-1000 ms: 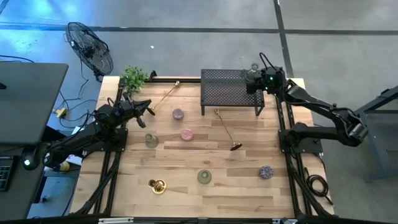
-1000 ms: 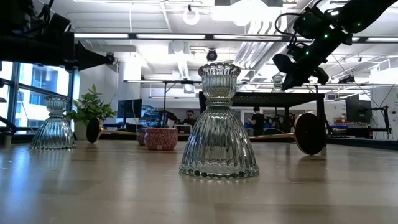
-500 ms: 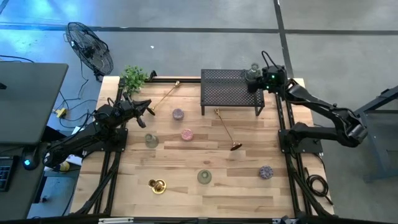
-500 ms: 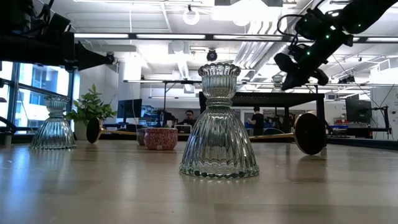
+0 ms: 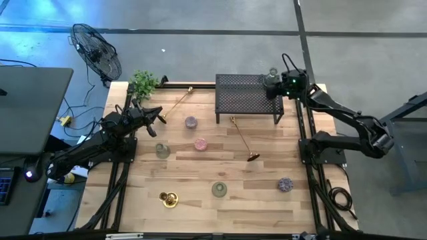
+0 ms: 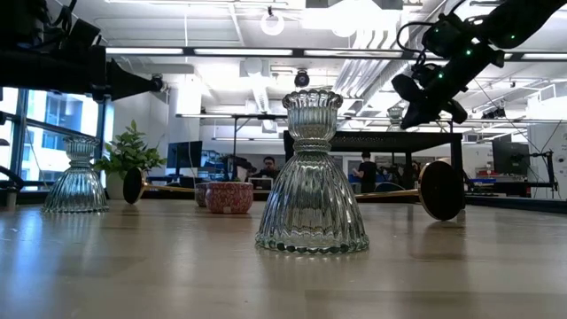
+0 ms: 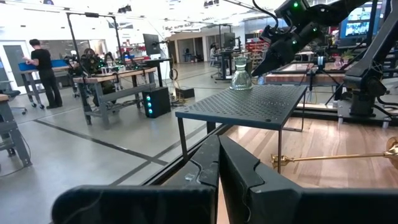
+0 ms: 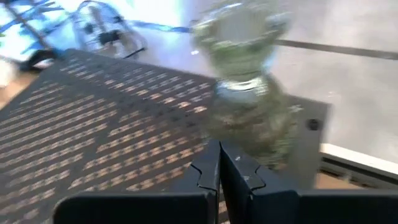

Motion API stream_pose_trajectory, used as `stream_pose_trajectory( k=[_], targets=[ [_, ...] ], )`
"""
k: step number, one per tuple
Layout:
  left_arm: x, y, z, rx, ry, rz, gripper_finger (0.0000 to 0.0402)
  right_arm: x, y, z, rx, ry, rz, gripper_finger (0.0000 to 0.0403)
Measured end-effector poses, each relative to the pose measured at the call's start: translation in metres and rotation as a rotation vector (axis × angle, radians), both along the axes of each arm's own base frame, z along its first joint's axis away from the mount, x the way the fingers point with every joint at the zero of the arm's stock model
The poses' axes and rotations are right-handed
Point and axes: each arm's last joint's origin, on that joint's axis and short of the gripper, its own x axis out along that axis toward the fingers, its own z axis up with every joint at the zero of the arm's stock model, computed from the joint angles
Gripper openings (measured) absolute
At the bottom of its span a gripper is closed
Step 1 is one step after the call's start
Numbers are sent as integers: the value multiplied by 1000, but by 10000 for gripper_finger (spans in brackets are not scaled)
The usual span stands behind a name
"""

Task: Pick & Place candle stick holders
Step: Put the top right transparent candle holder on the shelf

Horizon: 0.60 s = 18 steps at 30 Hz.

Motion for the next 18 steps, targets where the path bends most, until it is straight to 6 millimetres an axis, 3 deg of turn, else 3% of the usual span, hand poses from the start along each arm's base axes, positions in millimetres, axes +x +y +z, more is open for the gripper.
stream_pose_trajectory(
  k=[18],
  targets=[
    [0, 0, 0, 0, 0, 1, 1, 11, -15, -18, 20, 37, -19, 0]
  ],
)
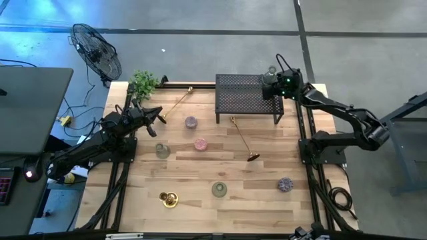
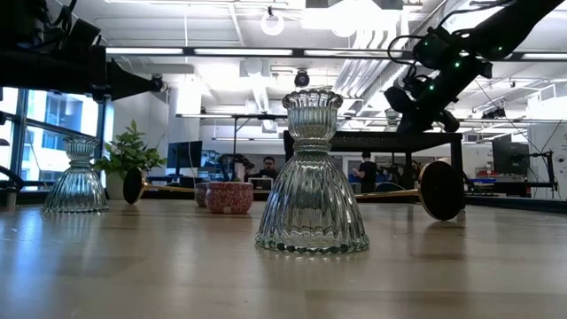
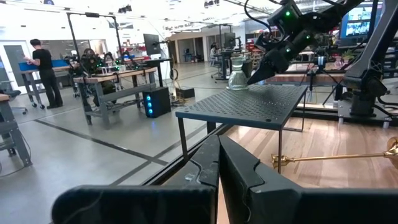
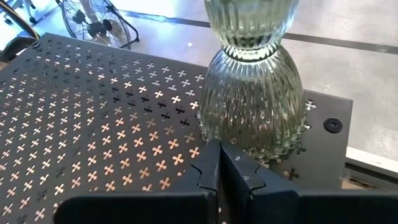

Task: Pick & Place candle stick holders
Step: Put the top right transparent candle holder on the shelf, then put the top gold candle holder on the shelf

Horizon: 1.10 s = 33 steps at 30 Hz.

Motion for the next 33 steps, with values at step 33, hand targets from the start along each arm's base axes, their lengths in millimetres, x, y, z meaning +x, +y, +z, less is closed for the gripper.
stream_pose_trajectory(
  k=[33],
  targets=[
    [53, 28, 9, -390, 423, -24, 1, 4, 146, 59, -220, -43, 418, 0]
  ],
)
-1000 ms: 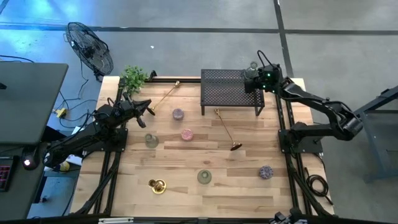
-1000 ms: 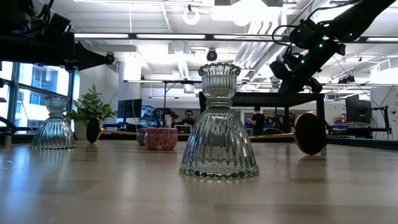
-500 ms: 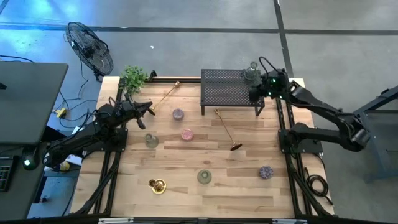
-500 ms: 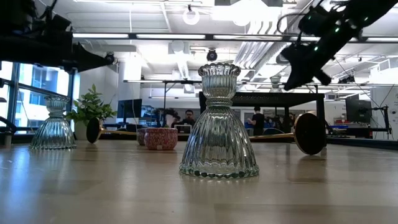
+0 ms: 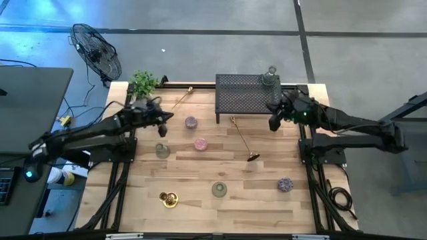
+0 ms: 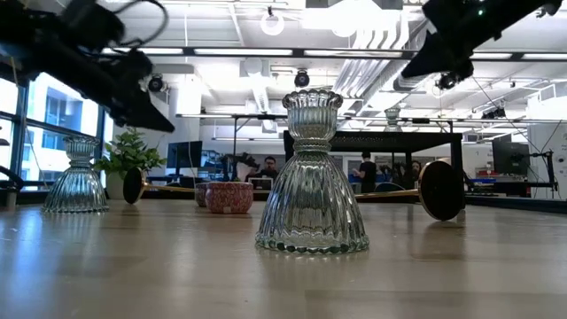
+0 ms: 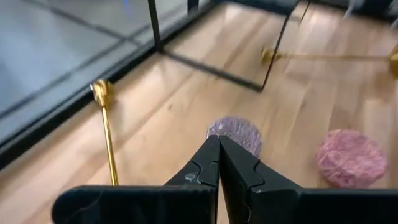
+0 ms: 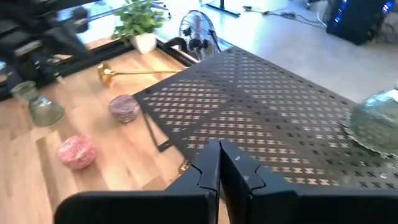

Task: Pick & Place candle stick holders
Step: Put the top gold candle holder on the shelf

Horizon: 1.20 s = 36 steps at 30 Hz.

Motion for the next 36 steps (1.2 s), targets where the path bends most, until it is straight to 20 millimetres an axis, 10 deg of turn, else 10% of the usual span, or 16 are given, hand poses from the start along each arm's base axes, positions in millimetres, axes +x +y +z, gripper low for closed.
stream_pose_trajectory(
  k=[18, 27, 36],
  targets=[
    [50, 104, 16, -385, 452, 188, 67, 9, 52, 1, -108, -3, 138, 0],
    [52, 114, -7, -425, 569, 241, 165, 9, 57, 2, -126, -8, 139, 0],
    [53, 116, -9, -414, 571, 252, 174, 9, 57, 2, -126, -12, 138, 0]
  ],
)
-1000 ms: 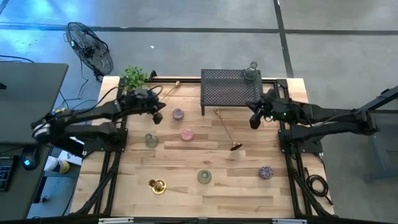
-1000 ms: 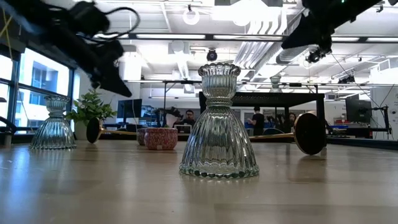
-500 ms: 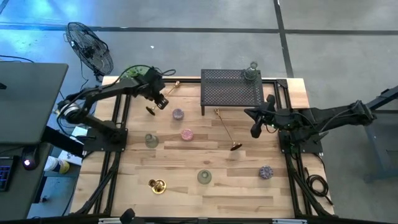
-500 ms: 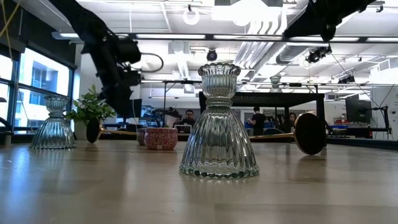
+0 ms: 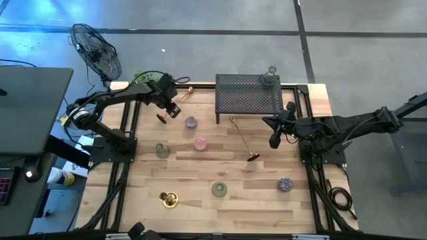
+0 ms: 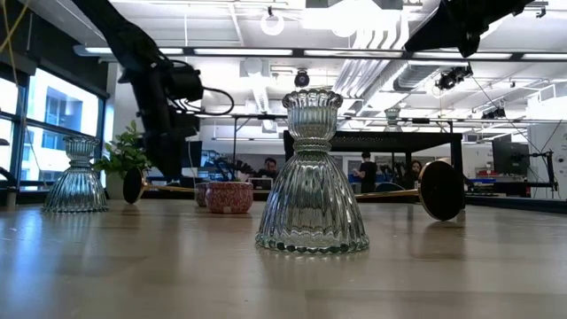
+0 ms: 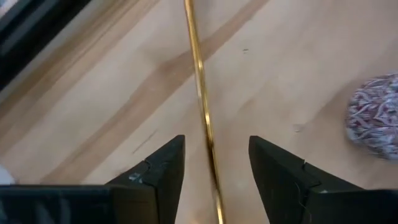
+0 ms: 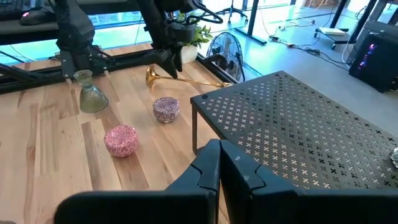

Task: Pick & Place candle stick holders
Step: Put the top gold candle holder on the shelf

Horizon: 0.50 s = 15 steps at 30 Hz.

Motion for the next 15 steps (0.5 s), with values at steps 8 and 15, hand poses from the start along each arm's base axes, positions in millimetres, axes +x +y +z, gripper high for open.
stream_pose_trajectory(
  k=[8, 15],
  targets=[
    [-1, 2, -30, -72, 89, -23, 175, 0, 0, 0, -8, 4, 1, 0],
    [-2, 1, -38, -84, 149, -60, 128, 0, 0, 0, -17, 7, -4, 0]
  ],
)
